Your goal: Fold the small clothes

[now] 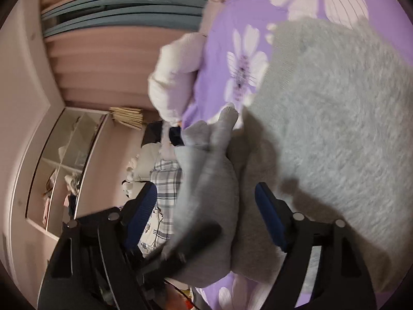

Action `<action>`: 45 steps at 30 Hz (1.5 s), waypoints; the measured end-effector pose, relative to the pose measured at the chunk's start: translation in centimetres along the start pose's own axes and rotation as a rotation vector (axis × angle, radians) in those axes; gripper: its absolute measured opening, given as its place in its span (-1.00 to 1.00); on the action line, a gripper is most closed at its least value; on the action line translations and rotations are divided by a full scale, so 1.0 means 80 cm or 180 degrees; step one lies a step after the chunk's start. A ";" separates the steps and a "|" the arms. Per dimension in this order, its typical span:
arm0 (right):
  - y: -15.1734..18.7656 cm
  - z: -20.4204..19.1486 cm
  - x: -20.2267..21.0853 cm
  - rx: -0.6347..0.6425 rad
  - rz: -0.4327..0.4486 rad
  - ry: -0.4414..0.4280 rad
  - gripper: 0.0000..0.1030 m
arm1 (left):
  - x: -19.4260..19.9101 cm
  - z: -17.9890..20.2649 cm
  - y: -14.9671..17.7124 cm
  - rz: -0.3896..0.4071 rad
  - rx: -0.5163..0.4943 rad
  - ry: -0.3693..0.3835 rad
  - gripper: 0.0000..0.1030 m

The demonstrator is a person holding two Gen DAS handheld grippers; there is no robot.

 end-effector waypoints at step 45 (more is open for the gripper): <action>-0.038 0.006 -0.007 0.0857 0.0081 0.1003 -0.12 | 0.088 -0.086 0.148 0.0222 0.1039 -0.0083 0.13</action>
Point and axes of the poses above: each gripper's, at about its wrist camera, not at the fingertips, and x roughly against the way its jaws point, z to its right, y to its underside, the point moved 7 cm from there along -x, roughly the way its jaws point, and after that the axes turned 15 degrees about -x, right-handed, at the moved point
